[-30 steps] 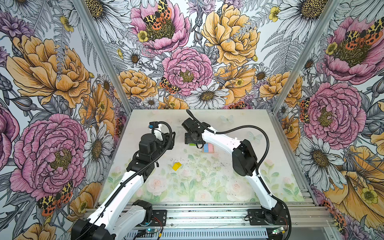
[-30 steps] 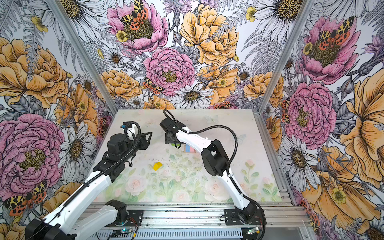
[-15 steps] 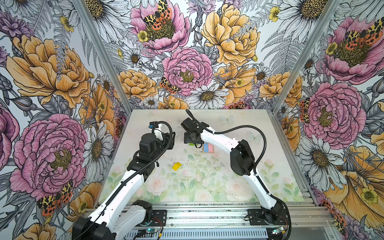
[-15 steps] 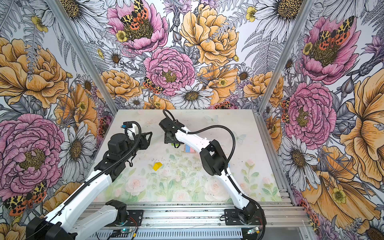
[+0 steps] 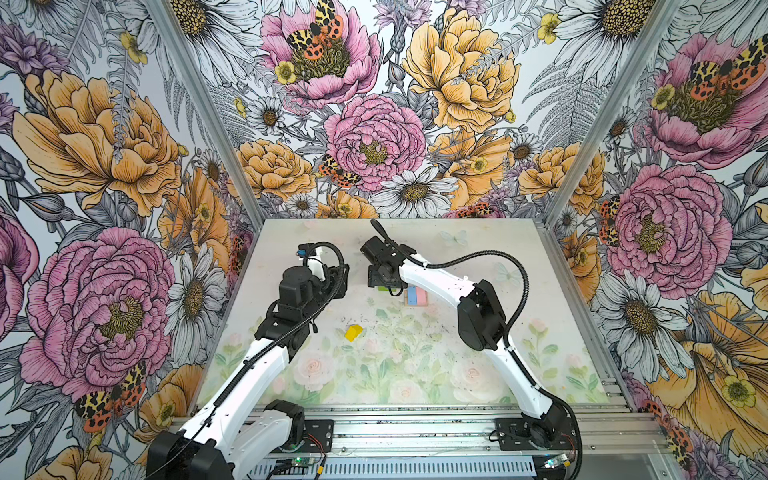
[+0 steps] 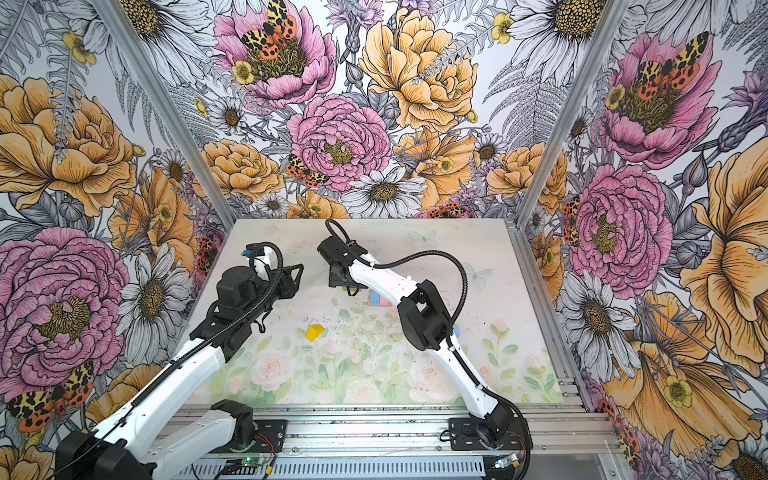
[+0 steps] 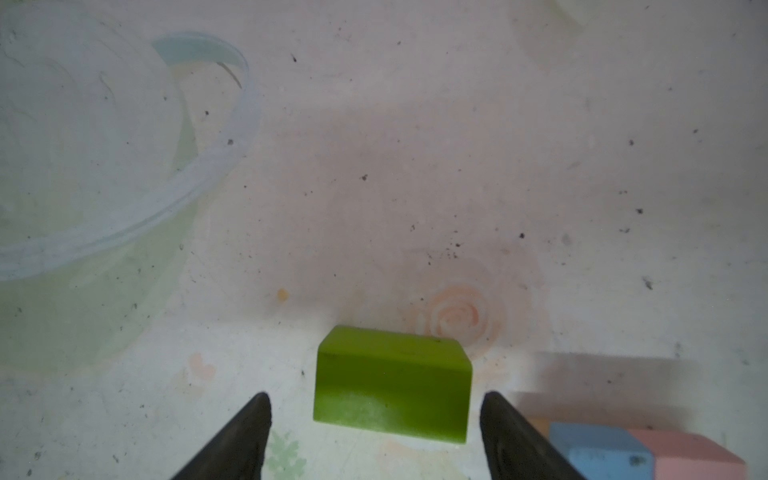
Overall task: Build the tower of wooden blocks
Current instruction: 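Open the right gripper and lower it over the lime-green block, then close the right gripper on the lime-green block and lift it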
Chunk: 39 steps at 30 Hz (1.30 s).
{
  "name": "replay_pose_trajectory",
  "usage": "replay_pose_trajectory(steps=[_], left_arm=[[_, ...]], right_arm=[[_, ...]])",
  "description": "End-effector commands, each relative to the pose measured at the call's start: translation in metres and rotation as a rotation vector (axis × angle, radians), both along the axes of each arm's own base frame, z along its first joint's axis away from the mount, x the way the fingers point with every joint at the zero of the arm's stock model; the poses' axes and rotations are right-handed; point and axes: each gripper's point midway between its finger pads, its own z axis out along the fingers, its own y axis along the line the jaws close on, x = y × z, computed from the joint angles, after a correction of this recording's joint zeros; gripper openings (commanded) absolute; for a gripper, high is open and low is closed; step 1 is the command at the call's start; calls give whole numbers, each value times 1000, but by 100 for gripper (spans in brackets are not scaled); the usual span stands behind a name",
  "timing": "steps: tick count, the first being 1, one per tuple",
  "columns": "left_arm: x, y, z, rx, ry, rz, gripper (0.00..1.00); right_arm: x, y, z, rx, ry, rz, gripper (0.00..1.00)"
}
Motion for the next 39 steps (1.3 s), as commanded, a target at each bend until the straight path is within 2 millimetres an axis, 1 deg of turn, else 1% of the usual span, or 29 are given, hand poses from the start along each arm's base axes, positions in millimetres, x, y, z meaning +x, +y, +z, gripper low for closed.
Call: replay_pose_trajectory(steps=[1,12,23,33,39], left_arm=[[2,1,0,1,-17,-10,45],[4,2,-4,-3,-10,-10,45],[5,2,-4,-6,-9,-9,45],[4,3,-4,-4,-10,-10,45],[4,2,-4,-4,-9,-10,45]], right_arm=[[4,-2,-10,-24,2,-17,81],[4,-4,-17,-44,15,-20,79],[5,-1,-21,-43,21,-11,71],[4,-1,-27,-49,36,-9,69],[4,-2,-29,-52,41,-6,59]])
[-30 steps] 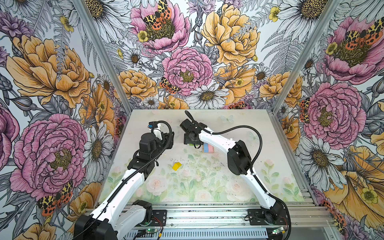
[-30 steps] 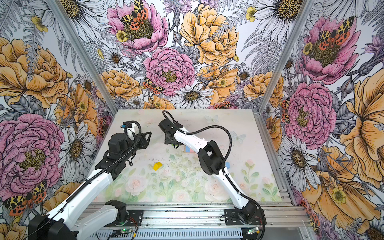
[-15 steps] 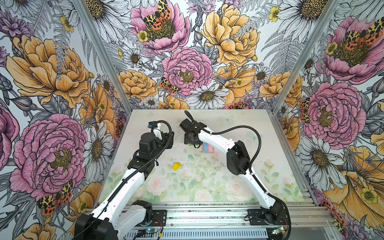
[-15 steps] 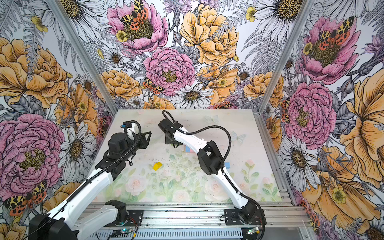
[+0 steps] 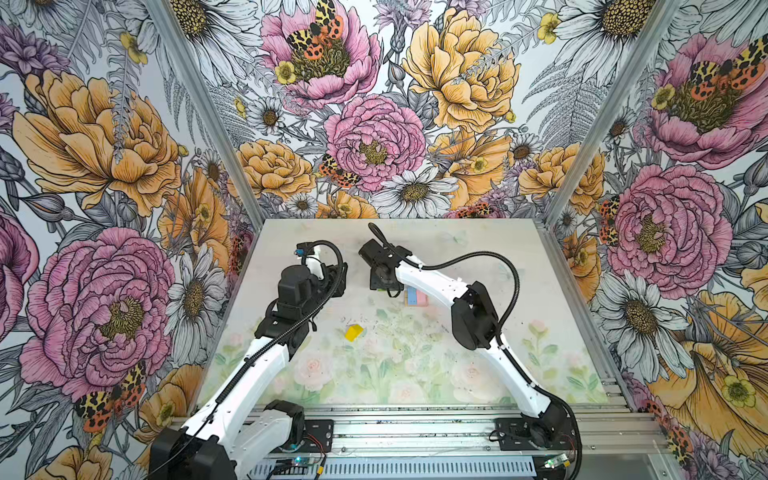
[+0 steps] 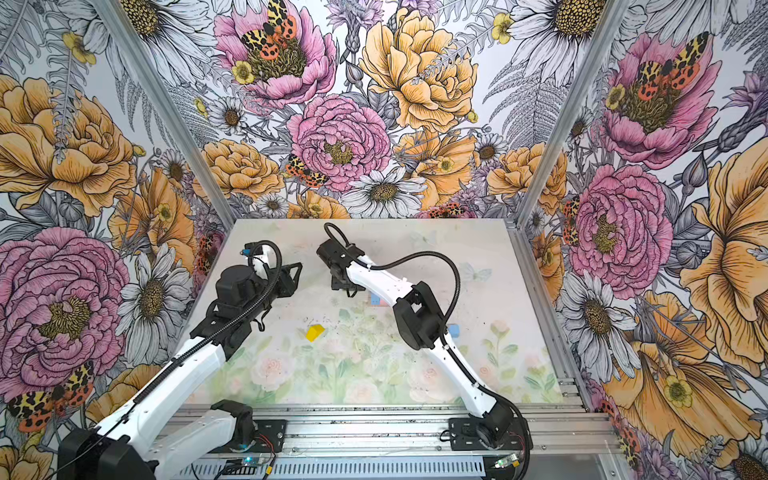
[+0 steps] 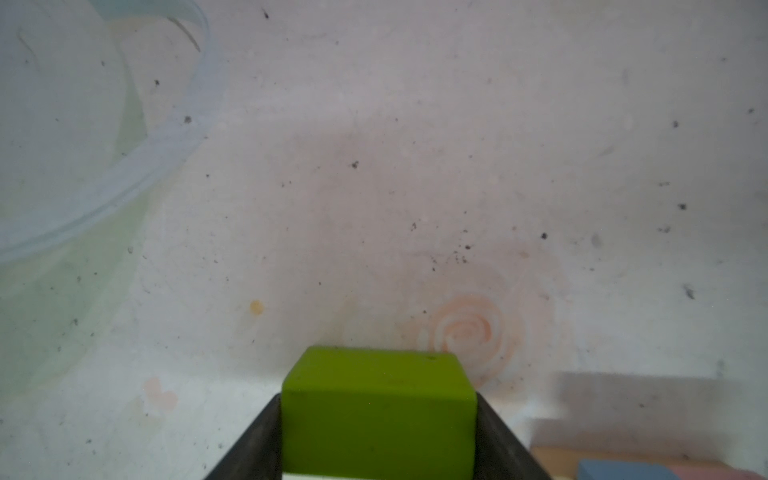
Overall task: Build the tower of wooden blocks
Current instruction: 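Close the right gripper on the lime-green block and lift it, then carry the lime-green block with the right gripper over the light-blue and pink blocks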
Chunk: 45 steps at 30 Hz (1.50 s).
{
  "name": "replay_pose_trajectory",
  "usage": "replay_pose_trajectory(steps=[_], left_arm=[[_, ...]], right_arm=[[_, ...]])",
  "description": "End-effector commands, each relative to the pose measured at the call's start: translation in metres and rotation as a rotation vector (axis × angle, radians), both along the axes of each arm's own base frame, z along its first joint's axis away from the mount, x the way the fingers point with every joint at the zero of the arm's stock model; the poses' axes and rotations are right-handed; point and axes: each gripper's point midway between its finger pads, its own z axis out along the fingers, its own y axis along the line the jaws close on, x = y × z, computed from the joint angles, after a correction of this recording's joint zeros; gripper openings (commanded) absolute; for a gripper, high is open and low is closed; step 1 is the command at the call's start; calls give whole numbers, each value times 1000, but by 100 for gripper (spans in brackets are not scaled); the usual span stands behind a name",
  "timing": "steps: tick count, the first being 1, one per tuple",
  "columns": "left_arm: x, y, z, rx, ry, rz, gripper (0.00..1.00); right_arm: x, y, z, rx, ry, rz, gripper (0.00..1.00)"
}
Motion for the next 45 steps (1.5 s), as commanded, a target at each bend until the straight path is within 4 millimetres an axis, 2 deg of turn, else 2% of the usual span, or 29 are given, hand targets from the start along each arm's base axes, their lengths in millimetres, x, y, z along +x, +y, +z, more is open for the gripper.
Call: replay_pose_trajectory(steps=[1,9,15,19,20,23,30,35,40,45], left_arm=[[0,0,-5,2,-2,-14,44],[0,0,-5,2,-3,-13,45],[0,0,-4,0,-3,-14,45],[0,-1,-4,0,-2,-17,44],[0,-1,-4,0,-3,-17,44],[0,-1,-4,-2,-1,-16,44],[0,-1,-3,-3,-3,-15,44],[0,-2,-3,0,-3,-17,44],[0,-3,-3,-1,-3,-21,44],[0,-3,-4,-4,2,-24,44]], right_arm=[[2,-1,-7,-11,9,-3,57],[-2,6,-2,9,17,35,32],[-9,12,19,18,-1,84,26],[-12,10,31,18,-6,101,25],[-23,20,34,20,-7,131,24],[-29,23,42,36,-3,144,23],[-34,25,72,65,-40,163,22],[-39,15,89,55,-62,147,22],[-48,-7,104,24,-84,116,22],[-56,-27,106,2,-75,91,23]])
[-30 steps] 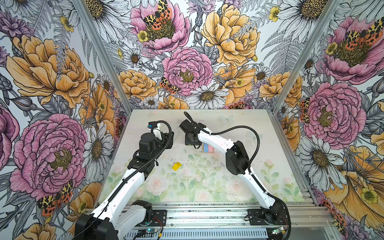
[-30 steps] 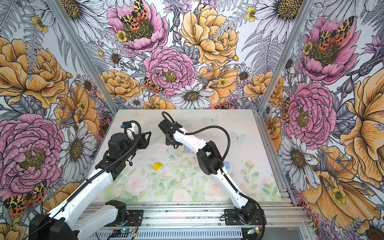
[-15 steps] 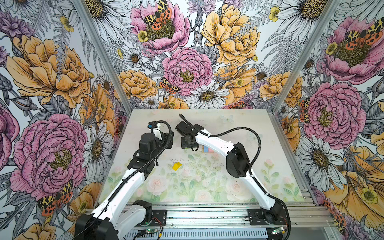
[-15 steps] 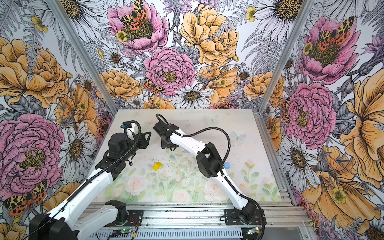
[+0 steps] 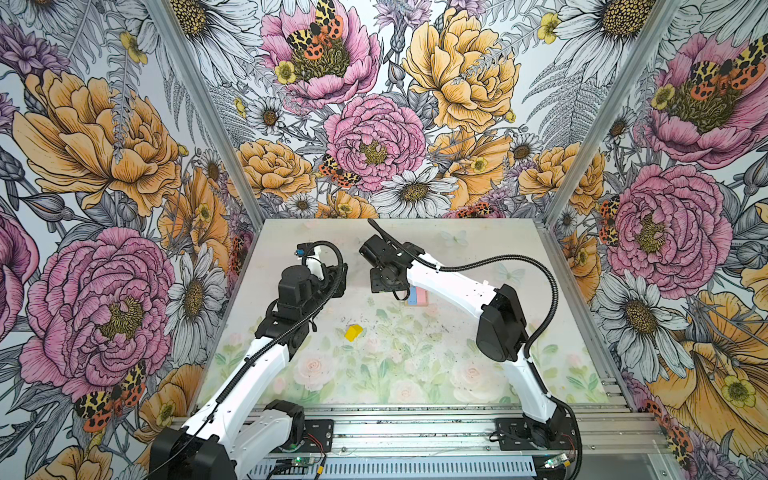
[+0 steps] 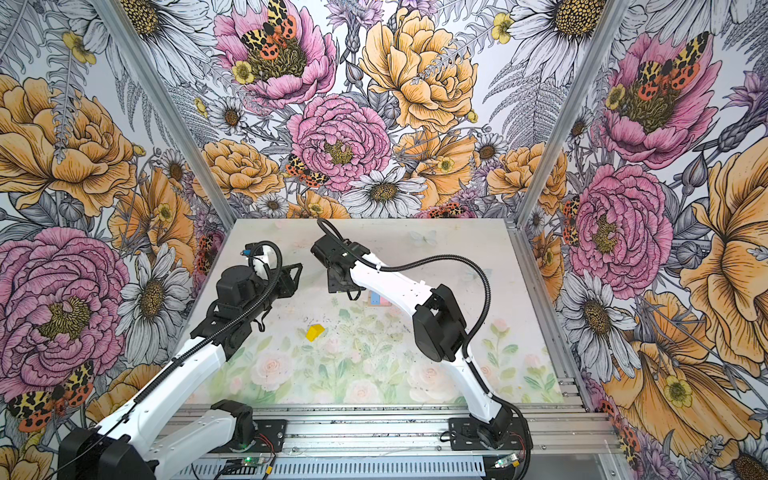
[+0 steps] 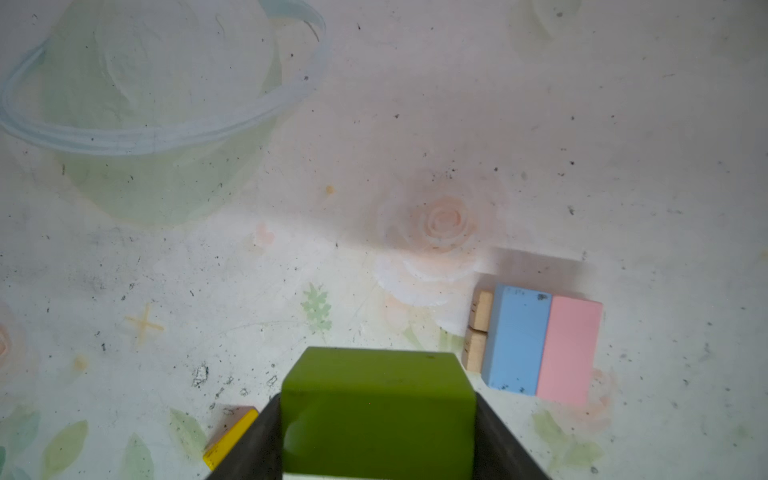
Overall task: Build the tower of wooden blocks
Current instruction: 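Carry the lime-green block with the right gripper over the light-blue and pink blocks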
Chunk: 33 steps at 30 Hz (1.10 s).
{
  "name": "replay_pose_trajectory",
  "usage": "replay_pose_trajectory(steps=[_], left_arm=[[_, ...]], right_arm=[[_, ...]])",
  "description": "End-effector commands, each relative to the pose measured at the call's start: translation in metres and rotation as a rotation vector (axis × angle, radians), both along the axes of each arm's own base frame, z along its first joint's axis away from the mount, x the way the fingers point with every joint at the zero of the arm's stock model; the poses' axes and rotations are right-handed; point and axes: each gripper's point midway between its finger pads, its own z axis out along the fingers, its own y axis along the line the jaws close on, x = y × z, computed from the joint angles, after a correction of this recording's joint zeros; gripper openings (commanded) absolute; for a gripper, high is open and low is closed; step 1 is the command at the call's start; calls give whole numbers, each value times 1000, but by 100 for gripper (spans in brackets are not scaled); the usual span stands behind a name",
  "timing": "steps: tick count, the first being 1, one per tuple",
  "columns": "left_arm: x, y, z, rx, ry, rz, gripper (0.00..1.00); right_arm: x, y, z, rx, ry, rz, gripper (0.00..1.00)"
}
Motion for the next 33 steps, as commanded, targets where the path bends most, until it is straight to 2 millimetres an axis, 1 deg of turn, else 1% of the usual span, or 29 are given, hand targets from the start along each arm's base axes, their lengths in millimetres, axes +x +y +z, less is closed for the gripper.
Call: replay_pose_trajectory(steps=[1,7,8,9,14,18,23,33], left_arm=[[1,-3,-1,-5,-3,-21,44],[1,-4,-2,-9,-2,-24,44],[1,-5,-1,-9,-2,-27,44],[1,-5,-3,-11,1,-28,44],[3,-6,-5,-17,9,-34,44],[5,-7,-9,-16,21,-34,44],[8,-3,-14,-18,33,-16,44],[10,-2,-18,-14,46,-13,44]], right_arm=[[2,-16,16,1,-36,-40,23],[-3,-30,9,48,-31,-81,24],[-3,-34,7,50,-30,-91,24],[4,-47,6,51,-32,-122,24],[3,-63,-1,50,-29,-153,24],[3,-69,-8,55,-20,-162,23],[6,-71,-20,63,-11,-156,23],[9,-77,-27,55,-6,-160,23]])
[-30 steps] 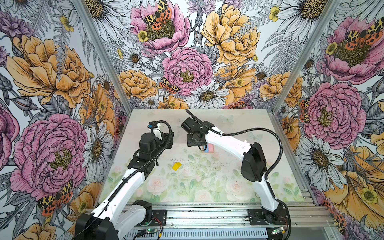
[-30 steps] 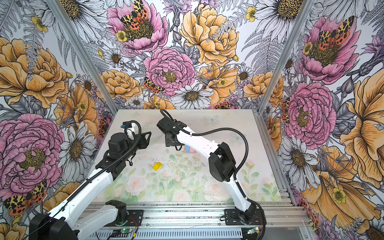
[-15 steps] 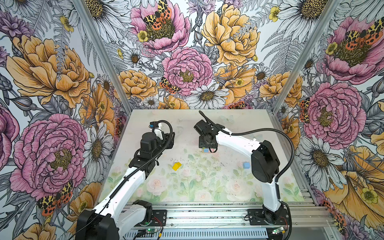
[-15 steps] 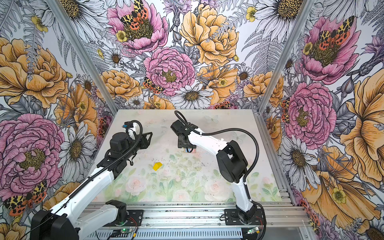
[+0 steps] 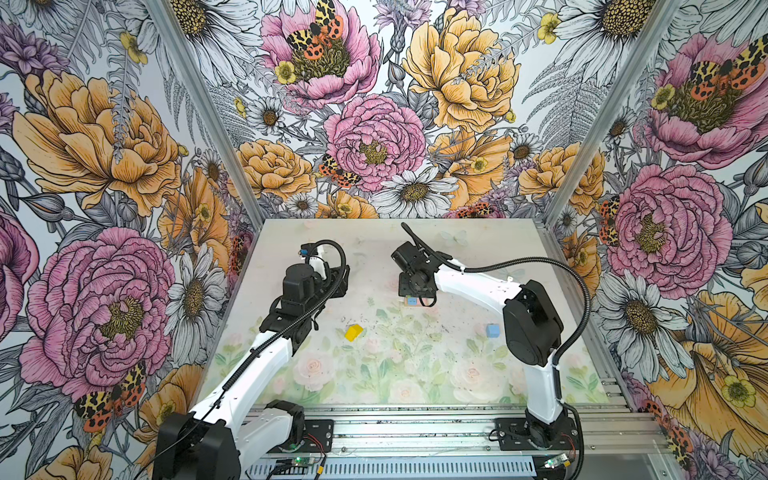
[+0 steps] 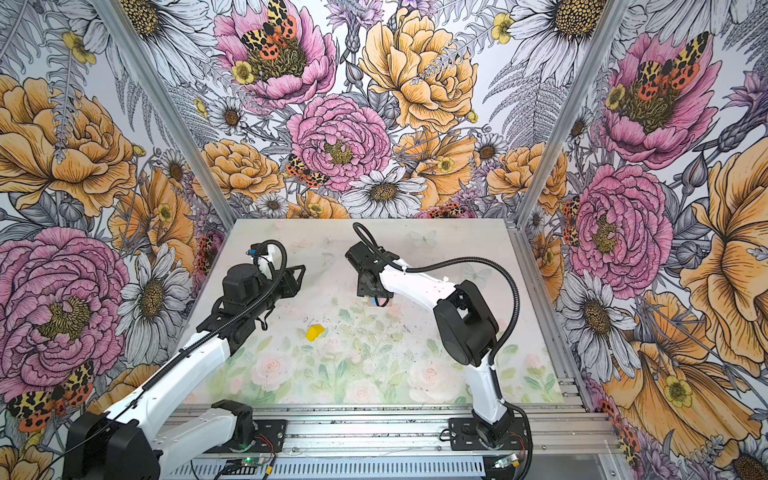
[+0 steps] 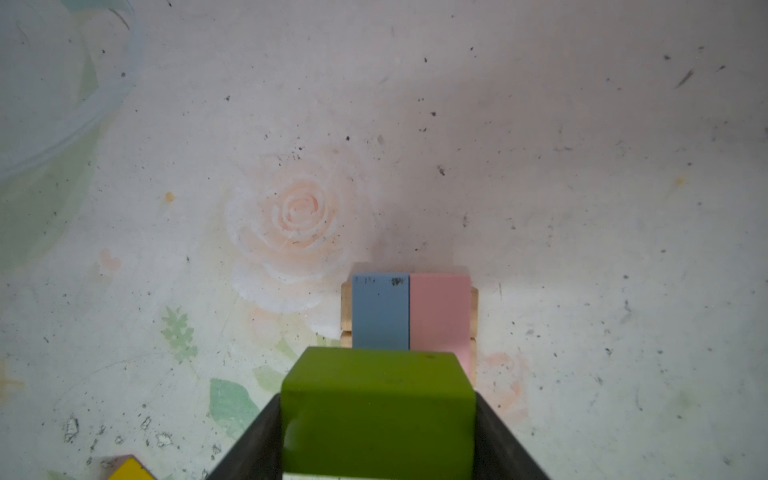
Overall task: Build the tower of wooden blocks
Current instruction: 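Carry the lime-green block with the right gripper over the light-blue and pink blocks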
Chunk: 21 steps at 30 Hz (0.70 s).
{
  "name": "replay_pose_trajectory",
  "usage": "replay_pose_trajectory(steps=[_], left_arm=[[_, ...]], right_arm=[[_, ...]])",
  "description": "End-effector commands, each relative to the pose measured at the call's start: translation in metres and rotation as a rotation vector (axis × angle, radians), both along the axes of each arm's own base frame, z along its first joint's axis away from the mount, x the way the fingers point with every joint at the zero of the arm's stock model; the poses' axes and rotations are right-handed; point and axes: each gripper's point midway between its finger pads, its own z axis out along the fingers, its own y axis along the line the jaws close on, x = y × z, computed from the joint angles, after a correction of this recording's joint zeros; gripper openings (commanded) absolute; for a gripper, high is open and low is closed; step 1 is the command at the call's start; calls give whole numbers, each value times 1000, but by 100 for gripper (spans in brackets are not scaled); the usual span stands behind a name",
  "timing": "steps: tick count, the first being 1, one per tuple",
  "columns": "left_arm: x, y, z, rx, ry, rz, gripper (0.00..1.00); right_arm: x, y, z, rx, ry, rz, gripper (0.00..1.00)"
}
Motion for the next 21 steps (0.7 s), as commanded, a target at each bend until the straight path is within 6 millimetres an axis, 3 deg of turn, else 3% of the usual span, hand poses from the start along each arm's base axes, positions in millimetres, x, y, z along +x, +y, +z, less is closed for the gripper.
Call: replay_pose_trajectory(steps=[1,21], left_arm=[[2,1,1,-11,-6,-2,44],[2,1,0,-7,-2,1,44]], right_arm=[[7,-1,14,26,-41,0,24],[9,-3,1,11,-10,35,24]])
